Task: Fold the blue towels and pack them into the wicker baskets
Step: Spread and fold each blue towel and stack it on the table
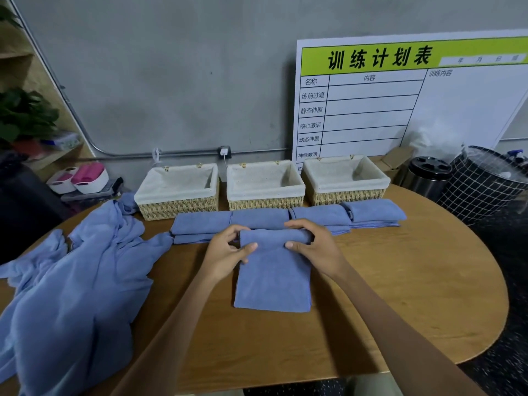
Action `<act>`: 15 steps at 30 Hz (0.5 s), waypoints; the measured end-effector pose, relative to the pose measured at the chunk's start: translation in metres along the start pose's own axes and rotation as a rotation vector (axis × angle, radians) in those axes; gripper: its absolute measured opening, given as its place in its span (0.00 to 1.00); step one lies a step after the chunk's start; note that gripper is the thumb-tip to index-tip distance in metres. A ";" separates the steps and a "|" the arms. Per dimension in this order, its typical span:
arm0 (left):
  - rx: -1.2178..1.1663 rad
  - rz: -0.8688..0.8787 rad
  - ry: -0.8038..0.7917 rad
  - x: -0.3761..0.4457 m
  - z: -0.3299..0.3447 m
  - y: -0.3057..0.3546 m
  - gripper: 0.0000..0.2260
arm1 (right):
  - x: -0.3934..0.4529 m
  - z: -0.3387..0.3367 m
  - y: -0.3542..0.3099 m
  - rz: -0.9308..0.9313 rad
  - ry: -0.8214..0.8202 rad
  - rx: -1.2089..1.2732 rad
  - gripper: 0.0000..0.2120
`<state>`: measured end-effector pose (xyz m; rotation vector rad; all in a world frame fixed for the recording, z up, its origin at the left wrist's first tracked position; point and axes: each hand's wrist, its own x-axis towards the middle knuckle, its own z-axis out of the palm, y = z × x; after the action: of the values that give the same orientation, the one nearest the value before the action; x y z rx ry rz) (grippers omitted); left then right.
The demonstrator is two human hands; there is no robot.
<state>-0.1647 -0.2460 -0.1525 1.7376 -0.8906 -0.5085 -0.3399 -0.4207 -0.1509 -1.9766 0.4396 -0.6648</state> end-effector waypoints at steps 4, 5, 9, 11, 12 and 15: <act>0.035 0.031 0.015 -0.020 -0.004 0.003 0.09 | -0.018 0.008 -0.003 -0.029 0.047 0.019 0.23; 0.023 0.024 0.008 -0.025 -0.004 0.002 0.08 | -0.022 0.010 -0.003 -0.019 0.051 0.030 0.24; -0.024 0.011 -0.044 -0.041 -0.001 -0.004 0.08 | -0.039 0.016 0.001 0.040 0.015 0.065 0.29; -0.045 0.029 -0.043 -0.049 -0.001 -0.007 0.09 | -0.049 0.017 0.000 0.065 0.026 0.106 0.27; -0.062 0.041 -0.037 -0.053 -0.002 -0.009 0.09 | -0.054 0.017 0.000 0.072 0.032 0.128 0.26; -0.092 0.113 -0.026 -0.069 -0.004 -0.013 0.13 | -0.070 0.015 -0.004 0.054 0.047 0.129 0.20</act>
<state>-0.2009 -0.1885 -0.1691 1.5905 -0.9634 -0.4909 -0.3853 -0.3697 -0.1723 -1.8244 0.4661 -0.6895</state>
